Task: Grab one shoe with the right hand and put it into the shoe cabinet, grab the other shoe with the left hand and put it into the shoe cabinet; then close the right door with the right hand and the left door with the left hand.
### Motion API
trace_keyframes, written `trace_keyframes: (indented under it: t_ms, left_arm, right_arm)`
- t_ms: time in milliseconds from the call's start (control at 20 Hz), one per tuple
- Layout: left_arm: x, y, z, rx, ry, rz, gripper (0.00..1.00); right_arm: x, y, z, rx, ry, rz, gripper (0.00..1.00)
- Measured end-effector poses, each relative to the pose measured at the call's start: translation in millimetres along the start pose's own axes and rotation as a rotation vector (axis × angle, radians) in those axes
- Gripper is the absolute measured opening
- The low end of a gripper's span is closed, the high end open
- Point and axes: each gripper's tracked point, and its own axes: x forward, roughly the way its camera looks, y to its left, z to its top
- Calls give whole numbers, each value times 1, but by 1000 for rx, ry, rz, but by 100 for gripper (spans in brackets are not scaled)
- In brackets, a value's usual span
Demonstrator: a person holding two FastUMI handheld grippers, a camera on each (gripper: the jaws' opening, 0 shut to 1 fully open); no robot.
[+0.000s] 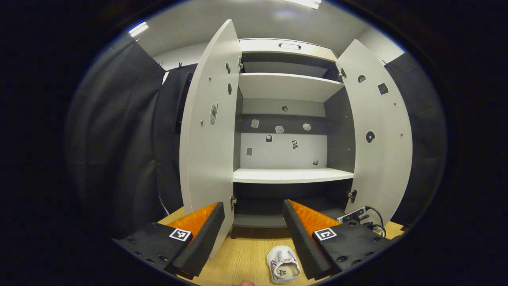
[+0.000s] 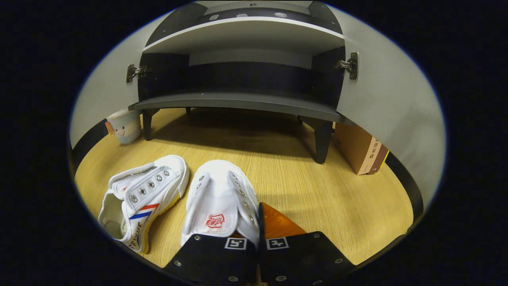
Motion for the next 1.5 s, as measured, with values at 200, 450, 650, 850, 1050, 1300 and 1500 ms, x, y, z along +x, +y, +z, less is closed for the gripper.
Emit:
trace_keyframes:
  t_ms: [200,450,650,850,1050,1300,1500]
  left_arm:
    - [0,-6,-4,-5,7,-11,96]
    - [0,-10,-6,-10,6,-20,96]
    - [2,-14,-4,-7,-7,-32,96]
    - [4,-17,-5,-25,-15,-46,96]
    - [4,-19,-8,-11,-20,-54,96]
    - [2,-19,-9,-10,-29,-60,96]
    - [-3,-18,-6,-6,-42,-61,96]
  right_arm:
    - [-3,2,3,9,-11,12,0]
    - [-24,-12,32,90,-87,-7,0]
    - [-65,-26,66,136,-153,-32,0]
    - [-131,-29,123,134,-275,-29,0]
    - [-181,-29,202,130,-377,-27,0]
    - [-204,-34,323,147,-478,-14,0]
    - [-174,-47,400,142,-516,-73,0]
